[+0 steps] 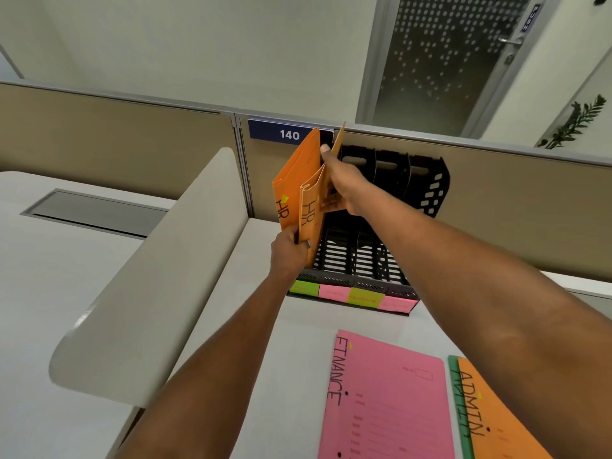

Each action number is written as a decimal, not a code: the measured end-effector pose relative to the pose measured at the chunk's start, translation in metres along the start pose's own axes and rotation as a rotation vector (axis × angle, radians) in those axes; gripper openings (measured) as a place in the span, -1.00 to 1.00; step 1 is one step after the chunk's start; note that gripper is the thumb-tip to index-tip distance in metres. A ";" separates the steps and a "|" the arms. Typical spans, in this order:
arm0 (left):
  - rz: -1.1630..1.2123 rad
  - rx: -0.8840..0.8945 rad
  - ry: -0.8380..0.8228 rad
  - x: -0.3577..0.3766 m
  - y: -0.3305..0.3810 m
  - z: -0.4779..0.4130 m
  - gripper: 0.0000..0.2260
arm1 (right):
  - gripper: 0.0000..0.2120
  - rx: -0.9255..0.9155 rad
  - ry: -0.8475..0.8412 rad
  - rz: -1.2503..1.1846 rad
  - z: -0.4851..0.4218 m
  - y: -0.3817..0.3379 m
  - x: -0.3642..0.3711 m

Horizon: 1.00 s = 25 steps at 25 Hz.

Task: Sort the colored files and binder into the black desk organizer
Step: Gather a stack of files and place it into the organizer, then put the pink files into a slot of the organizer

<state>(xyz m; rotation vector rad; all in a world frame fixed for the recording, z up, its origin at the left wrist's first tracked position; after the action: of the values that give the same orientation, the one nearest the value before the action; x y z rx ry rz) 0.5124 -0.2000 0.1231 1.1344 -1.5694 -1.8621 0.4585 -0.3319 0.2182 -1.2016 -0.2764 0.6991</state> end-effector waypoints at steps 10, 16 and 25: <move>-0.172 0.167 0.178 -0.025 -0.008 0.072 -0.73 | -0.31 -0.108 0.102 0.131 0.061 0.045 -0.035; -0.366 -0.094 -0.043 -0.007 -0.092 0.178 -0.69 | -0.36 -0.021 0.081 0.236 0.149 0.179 -0.093; -0.690 -0.384 -0.162 0.016 -0.180 0.327 -0.59 | -0.29 0.140 -0.164 0.785 0.310 0.405 -0.139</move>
<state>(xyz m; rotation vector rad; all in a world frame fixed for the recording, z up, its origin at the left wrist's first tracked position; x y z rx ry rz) 0.2670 0.0236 -0.0494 1.4774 -0.8634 -2.6043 0.0424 -0.1099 -0.0207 -1.1063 0.1283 1.4767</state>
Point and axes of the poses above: each hand's wrist, its own z-axis away from the middle knuckle, its own x-axis out of the palm, y = z × x, the point moved 9 cm from there along -z, towards the middle knuckle, and after that the axes turned 7 degrees about y, right-handed, at the moved point
